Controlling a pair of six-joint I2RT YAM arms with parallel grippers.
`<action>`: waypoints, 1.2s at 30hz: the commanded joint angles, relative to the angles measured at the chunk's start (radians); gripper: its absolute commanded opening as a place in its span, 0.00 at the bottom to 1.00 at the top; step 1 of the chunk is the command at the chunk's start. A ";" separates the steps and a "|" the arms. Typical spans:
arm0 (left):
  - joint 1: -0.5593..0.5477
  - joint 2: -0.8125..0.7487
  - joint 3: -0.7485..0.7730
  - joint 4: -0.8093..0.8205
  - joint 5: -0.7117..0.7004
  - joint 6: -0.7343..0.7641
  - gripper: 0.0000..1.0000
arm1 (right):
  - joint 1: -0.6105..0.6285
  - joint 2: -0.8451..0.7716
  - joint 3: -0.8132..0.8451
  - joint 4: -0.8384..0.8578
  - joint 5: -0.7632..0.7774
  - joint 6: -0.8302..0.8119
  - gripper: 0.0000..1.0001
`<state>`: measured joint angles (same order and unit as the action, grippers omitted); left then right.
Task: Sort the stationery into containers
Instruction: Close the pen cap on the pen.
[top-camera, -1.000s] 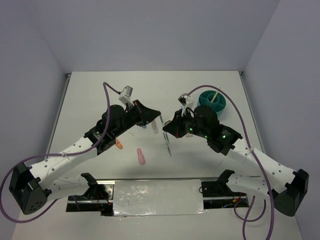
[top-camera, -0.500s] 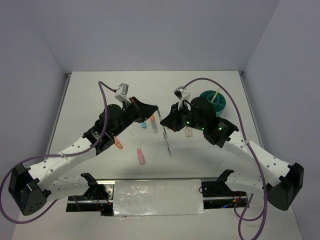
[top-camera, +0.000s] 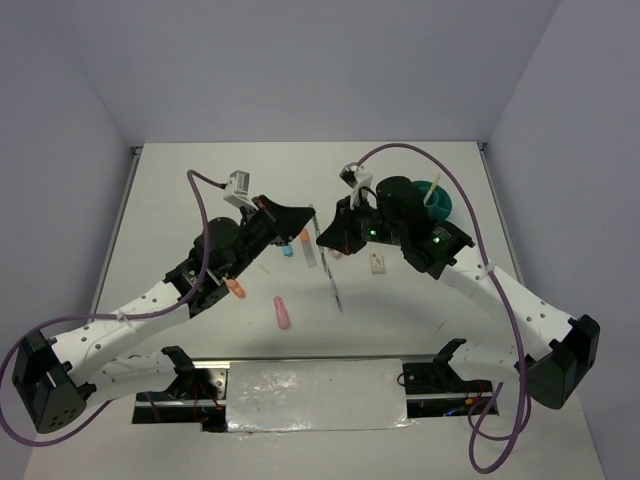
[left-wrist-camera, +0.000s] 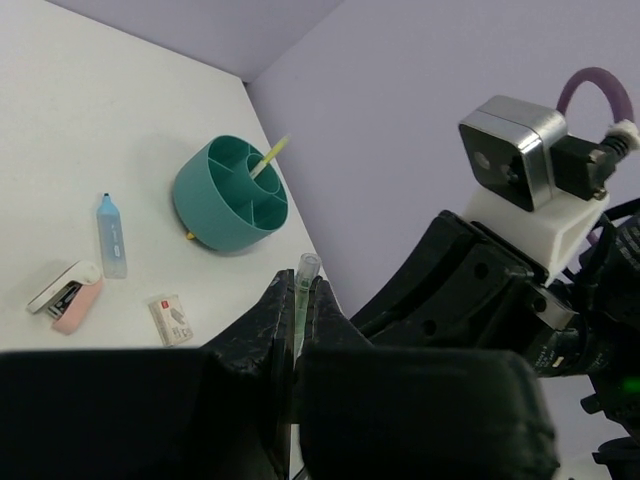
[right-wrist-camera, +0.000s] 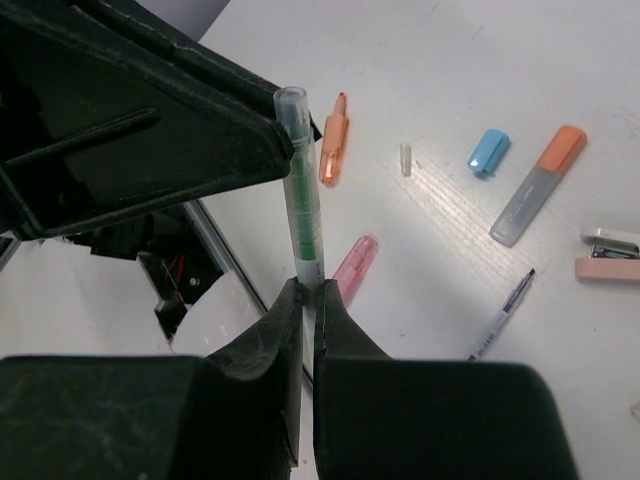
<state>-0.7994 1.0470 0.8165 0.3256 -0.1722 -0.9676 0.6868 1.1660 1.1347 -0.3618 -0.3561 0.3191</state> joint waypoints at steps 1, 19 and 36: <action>-0.138 -0.001 -0.077 -0.183 0.274 -0.037 0.00 | -0.059 0.017 0.149 0.374 0.124 -0.020 0.00; -0.156 -0.024 -0.024 -0.348 0.131 -0.023 0.00 | -0.090 -0.002 0.116 0.393 0.134 -0.034 0.00; 0.012 -0.004 0.398 -0.610 0.051 0.317 0.57 | -0.136 -0.086 0.095 0.098 -0.015 -0.107 0.00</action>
<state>-0.8406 1.0451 1.1324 -0.3225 -0.1574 -0.7635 0.5491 1.0904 1.1709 -0.1406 -0.2886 0.2379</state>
